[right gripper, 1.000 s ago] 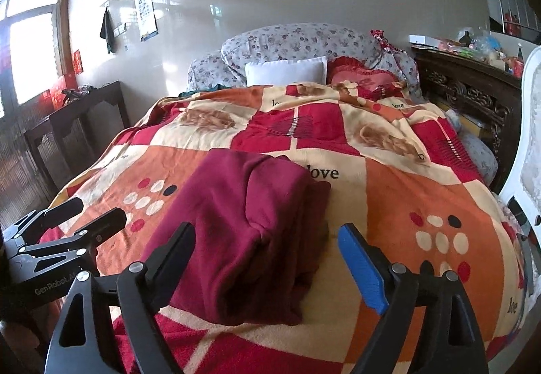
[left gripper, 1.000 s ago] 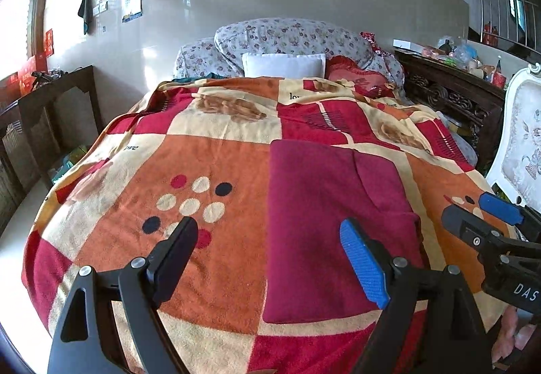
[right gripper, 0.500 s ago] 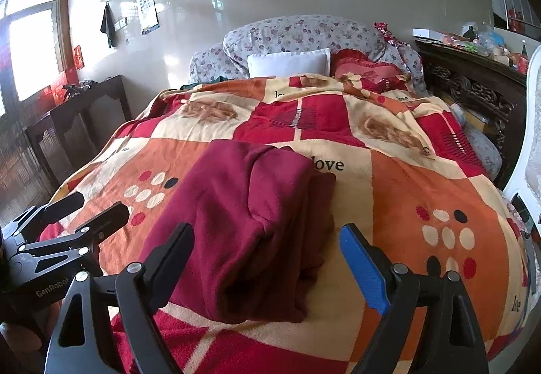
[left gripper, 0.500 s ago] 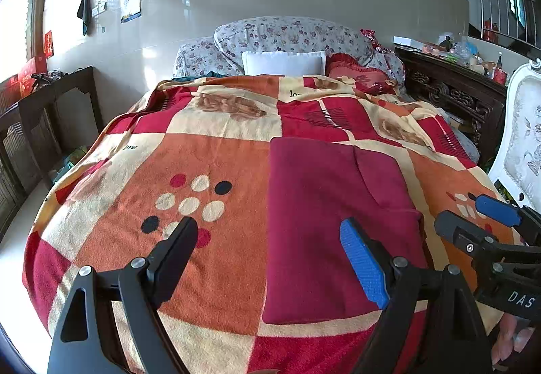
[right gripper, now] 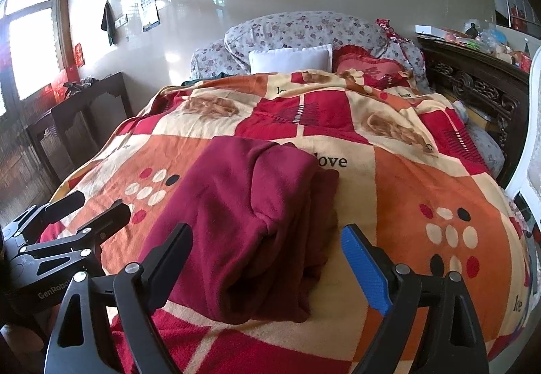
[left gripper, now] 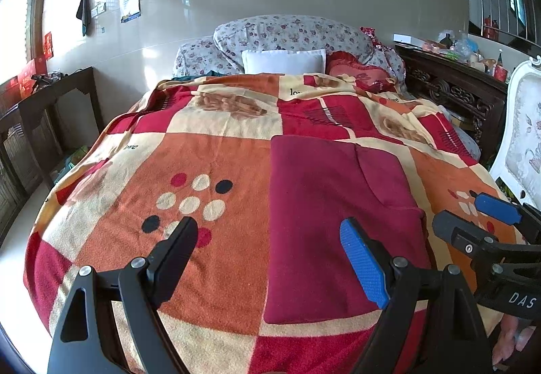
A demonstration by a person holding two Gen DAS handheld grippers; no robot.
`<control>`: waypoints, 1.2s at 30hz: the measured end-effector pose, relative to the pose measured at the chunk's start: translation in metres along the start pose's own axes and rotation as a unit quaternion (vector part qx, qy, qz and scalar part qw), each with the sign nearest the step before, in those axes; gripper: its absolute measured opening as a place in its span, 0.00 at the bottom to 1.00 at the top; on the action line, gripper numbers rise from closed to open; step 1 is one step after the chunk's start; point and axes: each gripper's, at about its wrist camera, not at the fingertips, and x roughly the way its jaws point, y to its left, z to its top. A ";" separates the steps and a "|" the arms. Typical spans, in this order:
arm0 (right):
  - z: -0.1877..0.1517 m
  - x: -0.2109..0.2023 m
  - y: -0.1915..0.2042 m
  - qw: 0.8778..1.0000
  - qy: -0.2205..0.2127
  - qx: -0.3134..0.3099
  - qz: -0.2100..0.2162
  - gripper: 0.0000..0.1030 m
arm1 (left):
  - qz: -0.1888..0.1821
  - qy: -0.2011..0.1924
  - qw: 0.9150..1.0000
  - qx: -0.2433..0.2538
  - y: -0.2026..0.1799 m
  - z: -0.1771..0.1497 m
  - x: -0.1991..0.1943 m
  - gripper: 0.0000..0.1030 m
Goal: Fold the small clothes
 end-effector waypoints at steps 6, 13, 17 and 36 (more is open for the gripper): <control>0.000 0.003 0.003 1.000 0.006 0.001 0.000 0.90 | -0.001 0.001 1.000 0.000 0.000 0.000 0.000 0.83; 0.000 0.005 0.004 1.000 0.008 0.000 0.000 0.90 | -0.001 0.002 1.000 0.000 0.001 -0.001 0.001 0.83; -0.001 0.008 0.004 1.000 0.012 0.000 0.000 0.90 | -0.002 0.005 1.000 0.001 0.002 -0.004 0.004 0.83; -0.004 0.021 -0.002 0.999 0.031 0.009 0.000 0.91 | -0.012 0.019 1.000 0.010 -0.001 -0.008 0.020 0.83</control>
